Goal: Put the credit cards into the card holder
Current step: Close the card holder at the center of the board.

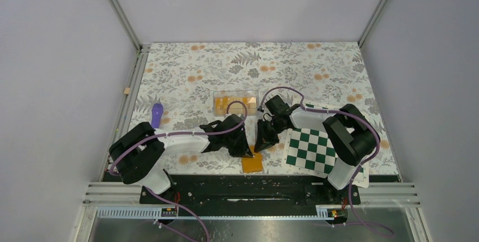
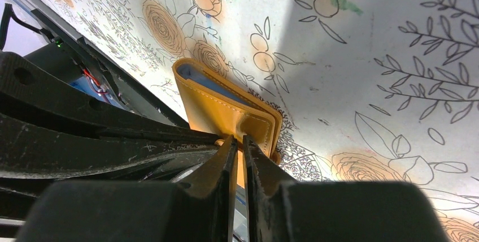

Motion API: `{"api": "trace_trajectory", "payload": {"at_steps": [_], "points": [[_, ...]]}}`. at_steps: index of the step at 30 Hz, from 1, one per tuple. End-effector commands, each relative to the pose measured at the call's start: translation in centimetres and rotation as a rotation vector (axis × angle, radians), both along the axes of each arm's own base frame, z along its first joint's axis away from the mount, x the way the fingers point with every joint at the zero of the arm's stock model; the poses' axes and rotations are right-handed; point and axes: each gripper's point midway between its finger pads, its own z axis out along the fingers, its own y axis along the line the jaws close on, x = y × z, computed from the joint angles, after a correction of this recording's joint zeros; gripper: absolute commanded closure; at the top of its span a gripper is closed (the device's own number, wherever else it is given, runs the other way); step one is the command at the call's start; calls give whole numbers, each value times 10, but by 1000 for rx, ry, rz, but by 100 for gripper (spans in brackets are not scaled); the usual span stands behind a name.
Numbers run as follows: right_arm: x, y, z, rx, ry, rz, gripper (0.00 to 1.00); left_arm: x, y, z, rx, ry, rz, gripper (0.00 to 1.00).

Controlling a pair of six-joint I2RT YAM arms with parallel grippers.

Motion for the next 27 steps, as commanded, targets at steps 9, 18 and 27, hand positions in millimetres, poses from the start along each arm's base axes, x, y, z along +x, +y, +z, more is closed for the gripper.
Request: {"api": "trace_trajectory", "payload": {"at_steps": [9, 18, 27], "points": [[-8, -21, -23, -142, -11, 26, 84, -7, -7, 13, -33, -16, -21, 100], [-9, -22, -24, -145, -8, 26, 84, -10, -4, 18, -36, -22, -12, 100], [-10, -22, -23, -142, -10, 28, 84, -9, -3, 14, -28, -19, 4, 100]]}}
